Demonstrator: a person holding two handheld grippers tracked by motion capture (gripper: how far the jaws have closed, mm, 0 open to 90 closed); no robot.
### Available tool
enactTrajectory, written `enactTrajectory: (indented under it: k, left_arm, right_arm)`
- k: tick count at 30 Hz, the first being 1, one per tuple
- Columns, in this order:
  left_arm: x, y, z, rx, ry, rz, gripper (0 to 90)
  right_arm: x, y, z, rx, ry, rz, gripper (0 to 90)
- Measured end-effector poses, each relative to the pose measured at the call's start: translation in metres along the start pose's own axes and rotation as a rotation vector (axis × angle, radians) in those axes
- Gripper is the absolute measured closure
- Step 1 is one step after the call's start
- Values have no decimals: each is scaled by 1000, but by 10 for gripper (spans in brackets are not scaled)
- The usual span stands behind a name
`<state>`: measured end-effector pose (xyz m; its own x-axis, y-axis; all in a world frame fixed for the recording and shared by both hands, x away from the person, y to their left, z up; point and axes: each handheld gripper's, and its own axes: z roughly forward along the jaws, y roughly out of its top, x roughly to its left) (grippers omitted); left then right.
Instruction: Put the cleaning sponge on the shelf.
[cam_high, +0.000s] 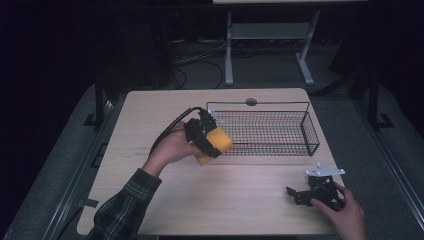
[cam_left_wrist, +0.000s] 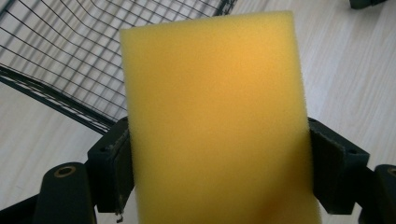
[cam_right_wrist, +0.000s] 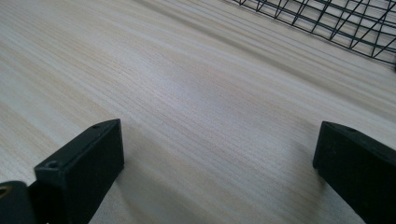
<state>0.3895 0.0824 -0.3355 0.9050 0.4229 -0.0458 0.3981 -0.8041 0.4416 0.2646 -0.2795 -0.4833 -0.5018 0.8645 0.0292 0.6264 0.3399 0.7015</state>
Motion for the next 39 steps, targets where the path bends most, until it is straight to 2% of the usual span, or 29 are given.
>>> enactTrajectory:
  k: [14,27,39]
  left_arm:
    - [21,23,-2,-11,15,6,211]
    - [34,43,10,-47,32,16,212]
    - [48,56,25,-71,44,9,212]
  right_arm:
    - [0,0,0,0,1,-1,13]
    - [0,0,0,0,1,-1,13]
    - [0,0,0,-1,2,0,13]
